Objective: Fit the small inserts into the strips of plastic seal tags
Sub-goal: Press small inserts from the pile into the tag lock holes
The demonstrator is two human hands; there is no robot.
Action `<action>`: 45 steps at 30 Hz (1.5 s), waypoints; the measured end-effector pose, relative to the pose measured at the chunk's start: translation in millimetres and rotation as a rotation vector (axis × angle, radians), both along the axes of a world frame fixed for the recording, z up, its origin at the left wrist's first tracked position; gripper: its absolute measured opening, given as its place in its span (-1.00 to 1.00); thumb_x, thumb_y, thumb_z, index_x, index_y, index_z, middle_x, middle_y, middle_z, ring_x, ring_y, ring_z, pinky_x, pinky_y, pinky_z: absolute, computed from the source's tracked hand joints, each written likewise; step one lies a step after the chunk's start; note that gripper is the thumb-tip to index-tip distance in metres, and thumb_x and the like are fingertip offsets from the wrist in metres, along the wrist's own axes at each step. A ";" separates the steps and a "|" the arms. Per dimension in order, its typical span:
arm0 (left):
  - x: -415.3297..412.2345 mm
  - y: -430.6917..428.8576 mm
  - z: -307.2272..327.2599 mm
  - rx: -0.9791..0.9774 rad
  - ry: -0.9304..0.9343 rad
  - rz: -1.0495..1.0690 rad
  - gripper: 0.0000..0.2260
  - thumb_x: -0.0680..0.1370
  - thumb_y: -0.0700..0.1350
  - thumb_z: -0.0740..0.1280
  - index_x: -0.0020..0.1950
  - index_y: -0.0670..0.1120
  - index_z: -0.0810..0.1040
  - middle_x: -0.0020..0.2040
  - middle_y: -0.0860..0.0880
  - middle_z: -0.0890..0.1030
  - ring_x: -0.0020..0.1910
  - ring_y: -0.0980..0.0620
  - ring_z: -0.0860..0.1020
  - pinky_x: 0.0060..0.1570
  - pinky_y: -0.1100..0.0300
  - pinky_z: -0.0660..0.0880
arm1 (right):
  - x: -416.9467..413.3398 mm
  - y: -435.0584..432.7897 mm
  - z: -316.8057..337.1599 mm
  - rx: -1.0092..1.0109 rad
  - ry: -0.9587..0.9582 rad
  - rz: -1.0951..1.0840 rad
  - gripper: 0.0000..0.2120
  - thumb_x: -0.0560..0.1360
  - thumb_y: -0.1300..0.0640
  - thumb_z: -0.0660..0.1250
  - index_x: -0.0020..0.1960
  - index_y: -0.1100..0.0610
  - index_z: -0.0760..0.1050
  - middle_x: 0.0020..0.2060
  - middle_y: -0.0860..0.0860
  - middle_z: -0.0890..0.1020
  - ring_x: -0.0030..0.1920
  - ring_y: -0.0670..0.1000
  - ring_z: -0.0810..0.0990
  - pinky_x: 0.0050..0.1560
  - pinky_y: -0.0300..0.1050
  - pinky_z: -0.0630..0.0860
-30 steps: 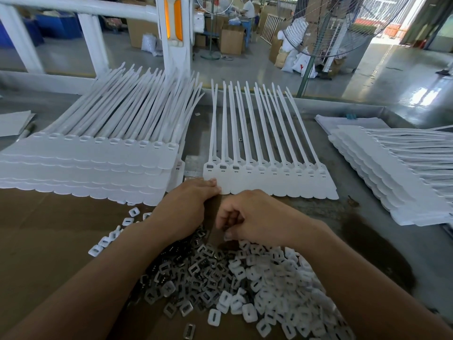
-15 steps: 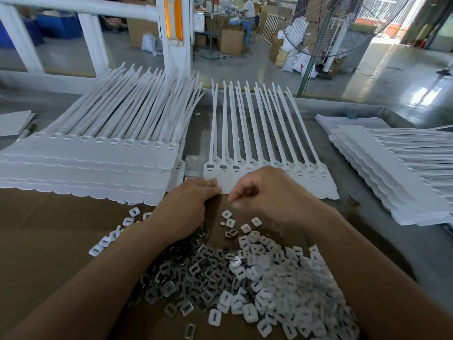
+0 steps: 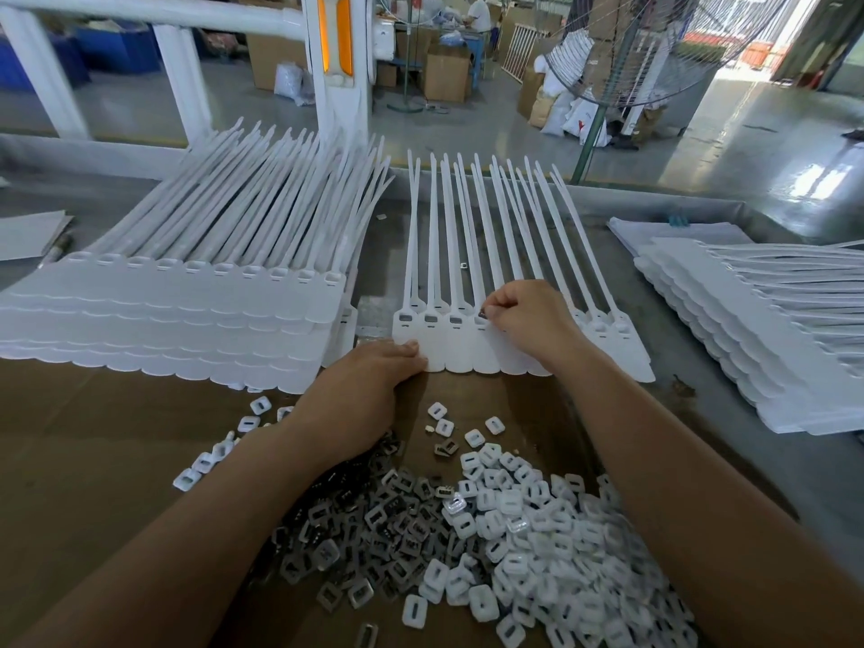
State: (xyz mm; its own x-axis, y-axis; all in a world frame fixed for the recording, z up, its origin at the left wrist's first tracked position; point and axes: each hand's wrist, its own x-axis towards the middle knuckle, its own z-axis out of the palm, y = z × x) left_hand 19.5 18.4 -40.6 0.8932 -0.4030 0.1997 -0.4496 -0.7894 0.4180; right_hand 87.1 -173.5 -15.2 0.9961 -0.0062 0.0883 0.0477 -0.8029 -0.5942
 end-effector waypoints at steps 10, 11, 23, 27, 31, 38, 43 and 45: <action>-0.5 0.6 -2.4 -0.004 -0.005 0.010 -0.53 0.52 -0.36 0.11 0.36 0.01 0.38 0.42 0.05 0.30 0.40 0.11 0.21 0.33 0.34 0.02 | 2.6 2.5 -5.9 -0.137 -0.006 0.032 -0.83 0.49 0.27 0.24 -0.10 0.26 0.61 -0.20 -0.12 0.56 -0.35 -0.20 0.41 -0.36 -0.30 0.35; -0.6 0.7 -2.4 -0.003 -0.004 0.011 -0.53 0.52 -0.36 0.11 0.36 0.01 0.37 0.42 0.05 0.30 0.40 0.11 0.21 0.33 0.34 0.02 | 2.7 3.0 -6.5 -0.131 -0.009 0.029 -0.85 0.48 0.27 0.25 -0.11 0.26 0.60 -0.19 -0.11 0.57 -0.34 -0.20 0.41 -0.33 -0.26 0.37; -0.7 0.8 -1.2 0.001 0.013 0.021 -0.54 0.53 -0.35 0.10 0.37 0.02 0.36 0.43 0.06 0.28 0.41 0.10 0.19 0.35 0.30 0.02 | 1.4 2.2 -7.0 -0.015 -0.004 -0.018 -0.86 0.44 0.15 0.39 -0.15 -0.01 0.43 0.01 0.00 0.61 0.00 -0.03 0.53 0.04 -0.12 0.45; -1.3 2.2 -1.9 0.004 0.015 0.019 -0.55 0.54 -0.34 0.11 0.37 0.02 0.37 0.43 0.06 0.28 0.41 0.09 0.19 0.36 0.27 0.04 | 0.7 2.1 -4.6 -0.026 -0.011 -0.016 -0.89 0.46 0.15 0.38 -0.12 0.01 0.45 0.01 0.00 0.61 -0.06 -0.08 0.48 -0.01 -0.17 0.41; -0.2 1.7 -2.1 0.006 0.017 0.015 -0.54 0.53 -0.34 0.11 0.37 0.03 0.36 0.43 0.07 0.28 0.41 0.11 0.18 0.35 0.29 0.03 | -5.6 1.8 3.9 -0.059 0.033 0.034 -0.91 0.48 0.15 0.34 -0.01 0.10 0.55 0.03 0.00 0.60 -0.06 -0.08 0.46 -0.03 -0.18 0.38; 0.2 1.1 -1.1 0.017 0.008 0.006 -0.54 0.53 -0.34 0.11 0.37 0.01 0.36 0.43 0.05 0.28 0.41 0.11 0.18 0.34 0.31 0.01 | -43.0 4.5 30.8 -0.057 0.130 0.242 -0.84 0.49 0.09 0.35 0.06 0.06 0.54 -0.14 -0.16 0.51 -0.09 -0.14 0.49 -0.14 -0.30 0.34; 1.2 -0.8 0.6 0.037 0.012 0.006 -0.52 0.51 -0.34 0.10 0.38 0.01 0.35 0.44 0.06 0.26 0.41 0.12 0.16 0.31 0.34 0.00 | -75.4 19.1 37.8 -0.071 0.202 0.458 -0.93 0.43 0.15 0.40 -0.16 -0.01 0.57 -0.23 -0.16 0.58 -0.17 -0.21 0.55 -0.13 -0.33 0.48; 0.7 -0.6 0.6 0.036 0.026 0.016 -0.52 0.51 -0.33 0.11 0.38 0.02 0.34 0.44 0.06 0.25 0.41 0.13 0.15 0.33 0.31 0.01 | -81.8 24.4 37.4 -0.121 0.244 0.526 -0.94 0.42 0.16 0.41 -0.13 0.02 0.60 -0.27 -0.19 0.58 -0.19 -0.22 0.55 -0.09 -0.35 0.48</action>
